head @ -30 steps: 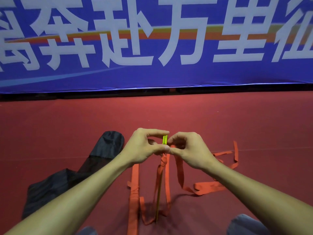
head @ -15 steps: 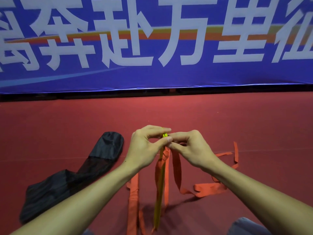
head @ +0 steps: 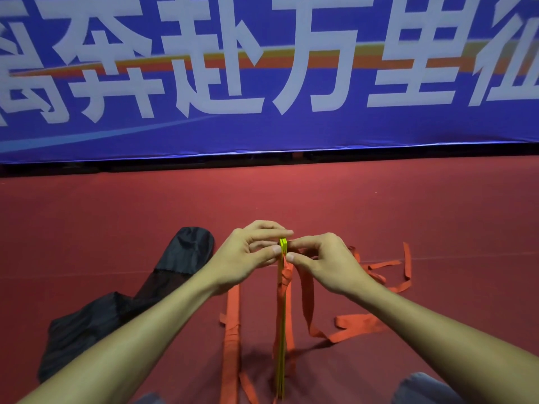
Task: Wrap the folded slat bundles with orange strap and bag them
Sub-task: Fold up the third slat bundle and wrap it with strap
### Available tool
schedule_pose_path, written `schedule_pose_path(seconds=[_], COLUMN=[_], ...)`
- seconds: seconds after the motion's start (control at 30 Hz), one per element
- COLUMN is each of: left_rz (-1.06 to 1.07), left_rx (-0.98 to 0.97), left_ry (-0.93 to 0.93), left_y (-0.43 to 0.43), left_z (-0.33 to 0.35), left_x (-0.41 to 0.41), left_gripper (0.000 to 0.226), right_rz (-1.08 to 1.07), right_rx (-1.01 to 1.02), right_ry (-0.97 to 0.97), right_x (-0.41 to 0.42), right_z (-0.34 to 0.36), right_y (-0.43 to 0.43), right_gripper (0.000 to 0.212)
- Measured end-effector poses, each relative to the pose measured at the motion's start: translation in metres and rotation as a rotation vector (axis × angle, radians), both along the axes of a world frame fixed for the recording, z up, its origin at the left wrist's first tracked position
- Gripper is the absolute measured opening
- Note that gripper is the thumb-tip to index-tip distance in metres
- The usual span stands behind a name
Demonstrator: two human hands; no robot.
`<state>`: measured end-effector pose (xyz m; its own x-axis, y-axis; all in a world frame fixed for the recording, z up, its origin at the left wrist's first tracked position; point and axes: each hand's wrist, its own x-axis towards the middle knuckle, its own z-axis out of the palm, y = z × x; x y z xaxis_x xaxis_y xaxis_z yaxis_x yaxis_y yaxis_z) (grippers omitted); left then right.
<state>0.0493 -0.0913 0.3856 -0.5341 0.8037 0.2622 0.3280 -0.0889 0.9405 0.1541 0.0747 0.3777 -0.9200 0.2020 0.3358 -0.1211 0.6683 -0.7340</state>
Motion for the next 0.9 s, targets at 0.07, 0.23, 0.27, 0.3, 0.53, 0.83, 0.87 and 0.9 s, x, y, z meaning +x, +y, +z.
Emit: schedule_pose_path(seconds=[0.07,0.23,0.27,0.3,0.53,0.83,0.87,0.9], left_rz=[0.011,0.057,0.079,0.107,0.236,0.232,0.233,0.236], left_rx=[0.007,0.033,0.031,0.027,0.027,0.015,0.013,0.012], left_ry=[0.035,0.112,0.134,0.16,0.249,0.222,0.224,0.226], left_y=[0.0,0.002,0.002,0.001,0.002,0.0,0.0,0.0], left_z=[0.0,-0.006,-0.007,-0.007,-0.006,-0.008,-0.008,-0.008], left_x=[-0.002,-0.005,-0.007,-0.008,-0.013,-0.014,-0.015,-0.015], left_gripper=[0.032,0.039,0.038,0.036,0.029,0.028,0.028,0.027], right_rz=[-0.029,0.006,0.034,0.06,-0.134,-0.062,-0.063,-0.063], right_rx=[0.0,-0.131,-0.143,-0.136,0.154,0.012,0.005,0.001], right_ry=[0.011,-0.006,-0.018,-0.036,-0.038,-0.07,-0.079,-0.087], right_x=[-0.001,0.002,0.003,0.005,0.002,0.005,0.006,0.007], right_z=[0.0,-0.002,-0.002,-0.003,-0.006,-0.004,-0.004,-0.003], right_y=[0.0,0.002,0.002,0.002,-0.012,0.005,0.006,0.007], right_gripper=[0.009,0.015,0.018,0.02,0.035,0.015,0.018,0.021])
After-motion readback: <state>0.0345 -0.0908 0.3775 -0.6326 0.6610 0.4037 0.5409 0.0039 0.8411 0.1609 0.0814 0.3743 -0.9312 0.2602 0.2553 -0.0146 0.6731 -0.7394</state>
